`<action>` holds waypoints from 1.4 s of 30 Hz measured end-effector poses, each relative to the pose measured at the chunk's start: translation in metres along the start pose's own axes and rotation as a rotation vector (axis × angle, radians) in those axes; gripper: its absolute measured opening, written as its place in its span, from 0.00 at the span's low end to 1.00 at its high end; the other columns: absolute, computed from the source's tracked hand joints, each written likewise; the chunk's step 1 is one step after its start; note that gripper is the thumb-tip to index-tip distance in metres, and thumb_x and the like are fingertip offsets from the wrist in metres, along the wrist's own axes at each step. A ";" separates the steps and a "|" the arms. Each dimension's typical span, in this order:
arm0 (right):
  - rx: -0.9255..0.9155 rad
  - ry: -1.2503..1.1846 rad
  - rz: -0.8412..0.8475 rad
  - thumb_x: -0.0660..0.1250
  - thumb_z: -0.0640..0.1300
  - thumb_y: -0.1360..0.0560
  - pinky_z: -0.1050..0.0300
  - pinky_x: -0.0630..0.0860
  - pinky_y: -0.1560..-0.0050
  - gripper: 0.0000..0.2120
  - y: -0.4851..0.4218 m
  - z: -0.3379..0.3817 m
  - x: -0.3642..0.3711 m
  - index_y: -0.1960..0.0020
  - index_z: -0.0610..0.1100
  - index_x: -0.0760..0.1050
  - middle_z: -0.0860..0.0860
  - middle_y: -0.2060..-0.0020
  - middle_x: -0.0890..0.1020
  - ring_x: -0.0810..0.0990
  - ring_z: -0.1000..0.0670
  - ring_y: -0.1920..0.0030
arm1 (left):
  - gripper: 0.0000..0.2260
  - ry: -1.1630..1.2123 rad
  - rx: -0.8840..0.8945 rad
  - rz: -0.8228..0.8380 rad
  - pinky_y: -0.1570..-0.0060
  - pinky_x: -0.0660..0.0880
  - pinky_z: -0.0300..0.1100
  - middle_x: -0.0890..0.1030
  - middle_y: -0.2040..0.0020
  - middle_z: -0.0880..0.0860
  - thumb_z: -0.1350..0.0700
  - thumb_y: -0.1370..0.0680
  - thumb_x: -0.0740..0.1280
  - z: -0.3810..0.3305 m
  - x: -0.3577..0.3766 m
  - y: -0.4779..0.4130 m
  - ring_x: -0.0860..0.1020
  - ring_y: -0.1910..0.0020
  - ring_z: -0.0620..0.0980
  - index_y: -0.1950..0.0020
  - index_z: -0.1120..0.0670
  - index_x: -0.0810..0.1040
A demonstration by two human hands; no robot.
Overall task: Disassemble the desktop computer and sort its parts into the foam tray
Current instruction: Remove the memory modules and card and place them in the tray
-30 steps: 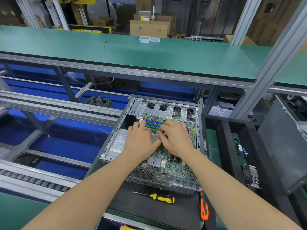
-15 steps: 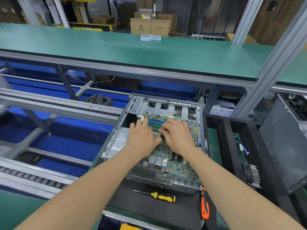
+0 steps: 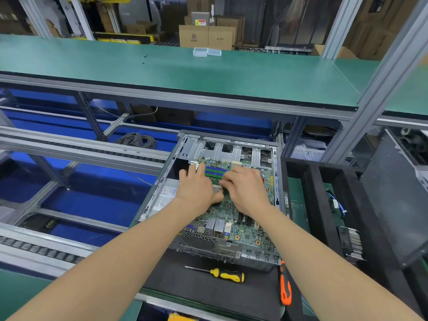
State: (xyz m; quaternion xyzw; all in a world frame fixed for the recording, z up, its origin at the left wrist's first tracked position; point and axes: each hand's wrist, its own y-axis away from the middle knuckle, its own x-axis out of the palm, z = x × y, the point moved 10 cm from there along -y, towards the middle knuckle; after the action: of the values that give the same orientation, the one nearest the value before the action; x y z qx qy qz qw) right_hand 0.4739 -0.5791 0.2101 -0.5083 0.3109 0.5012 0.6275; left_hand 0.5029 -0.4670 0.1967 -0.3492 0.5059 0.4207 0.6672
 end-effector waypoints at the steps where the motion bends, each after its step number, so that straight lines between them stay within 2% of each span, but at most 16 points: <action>1: 0.000 0.004 -0.003 0.63 0.54 0.17 0.50 0.63 0.45 0.12 0.000 0.000 0.000 0.53 0.51 0.82 0.58 0.59 0.73 0.72 0.52 0.53 | 0.27 0.007 -0.004 0.010 0.43 0.64 0.54 0.67 0.32 0.56 0.36 0.20 0.53 0.000 0.001 -0.001 0.65 0.36 0.58 0.44 0.54 0.83; 6: 0.002 0.013 0.009 0.62 0.55 0.16 0.50 0.64 0.43 0.13 0.000 -0.001 0.002 0.52 0.52 0.81 0.58 0.59 0.73 0.71 0.52 0.53 | 0.27 0.019 0.008 -0.015 0.46 0.63 0.53 0.68 0.35 0.55 0.34 0.22 0.54 -0.001 0.000 -0.003 0.66 0.38 0.56 0.47 0.53 0.83; 16: 0.008 0.020 0.031 0.61 0.55 0.16 0.49 0.65 0.40 0.14 0.000 0.000 0.002 0.50 0.51 0.82 0.56 0.55 0.78 0.75 0.51 0.49 | 0.28 0.007 0.031 0.025 0.42 0.64 0.54 0.67 0.31 0.57 0.36 0.19 0.52 -0.003 0.001 -0.003 0.65 0.36 0.58 0.45 0.55 0.83; 20: 0.009 0.018 0.034 0.61 0.55 0.16 0.49 0.65 0.40 0.13 0.001 -0.001 0.002 0.50 0.52 0.82 0.56 0.56 0.77 0.75 0.50 0.49 | 0.27 0.014 0.024 0.010 0.43 0.64 0.53 0.68 0.32 0.57 0.36 0.19 0.52 -0.003 0.000 -0.001 0.65 0.36 0.57 0.46 0.55 0.83; 24: 0.007 0.016 0.029 0.60 0.55 0.16 0.49 0.66 0.40 0.13 0.001 0.000 0.001 0.51 0.51 0.81 0.56 0.56 0.77 0.75 0.51 0.49 | 0.29 0.001 0.037 -0.043 0.49 0.63 0.52 0.69 0.35 0.56 0.39 0.21 0.45 -0.004 -0.008 0.000 0.66 0.39 0.57 0.49 0.54 0.82; 28: 0.012 0.019 0.035 0.60 0.55 0.16 0.49 0.65 0.39 0.13 0.000 0.000 0.001 0.51 0.52 0.81 0.56 0.56 0.77 0.75 0.51 0.49 | 0.27 -0.013 0.023 -0.013 0.45 0.65 0.53 0.70 0.35 0.56 0.35 0.20 0.51 0.002 -0.011 -0.007 0.67 0.38 0.57 0.52 0.53 0.82; 32: 0.015 0.002 0.047 0.60 0.55 0.16 0.48 0.65 0.38 0.13 0.001 -0.002 0.002 0.51 0.53 0.80 0.57 0.55 0.77 0.74 0.51 0.49 | 0.32 -0.006 0.030 0.004 0.41 0.66 0.54 0.71 0.37 0.56 0.32 0.22 0.47 0.013 -0.014 -0.008 0.68 0.38 0.57 0.51 0.54 0.82; 35: 0.012 -0.004 0.056 0.60 0.56 0.16 0.47 0.66 0.38 0.13 0.002 -0.002 0.002 0.51 0.53 0.80 0.57 0.56 0.77 0.74 0.51 0.51 | 0.30 0.171 -0.010 0.016 0.42 0.67 0.54 0.71 0.44 0.56 0.34 0.21 0.48 0.026 -0.016 -0.008 0.70 0.41 0.56 0.59 0.55 0.78; 36: 0.010 -0.007 0.057 0.61 0.57 0.16 0.47 0.66 0.38 0.13 0.002 -0.001 0.001 0.52 0.53 0.80 0.57 0.57 0.76 0.73 0.51 0.52 | 0.28 0.305 -0.035 0.010 0.46 0.68 0.52 0.71 0.50 0.56 0.36 0.20 0.50 0.031 -0.017 -0.010 0.71 0.46 0.56 0.64 0.56 0.75; 38: 0.011 -0.024 0.057 0.62 0.58 0.17 0.46 0.67 0.38 0.13 0.002 0.000 -0.002 0.52 0.52 0.80 0.57 0.58 0.77 0.74 0.50 0.53 | 0.27 0.625 -0.072 -0.018 0.59 0.64 0.47 0.68 0.64 0.53 0.40 0.18 0.56 0.039 -0.021 -0.011 0.71 0.61 0.54 0.72 0.56 0.67; 40: 0.025 -0.083 0.043 0.65 0.57 0.18 0.46 0.69 0.39 0.11 0.003 0.001 -0.007 0.51 0.52 0.80 0.57 0.58 0.79 0.76 0.51 0.53 | 0.27 0.877 -0.092 -0.023 0.67 0.58 0.44 0.61 0.73 0.51 0.44 0.17 0.60 0.045 -0.024 -0.012 0.61 0.72 0.52 0.73 0.53 0.61; 42: 0.052 -0.194 0.023 0.69 0.55 0.20 0.45 0.72 0.40 0.06 0.004 0.001 -0.013 0.52 0.53 0.78 0.60 0.59 0.80 0.78 0.53 0.55 | 0.24 1.014 -0.144 -0.025 0.70 0.58 0.44 0.62 0.74 0.50 0.44 0.18 0.60 0.051 -0.024 -0.012 0.61 0.74 0.51 0.71 0.52 0.61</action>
State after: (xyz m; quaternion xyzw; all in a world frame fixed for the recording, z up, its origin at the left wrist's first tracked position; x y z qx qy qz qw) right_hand 0.4663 -0.5820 0.2213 -0.4375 0.2674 0.5469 0.6618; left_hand 0.5301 -0.4316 0.2332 -0.5605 0.7315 0.2242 0.3169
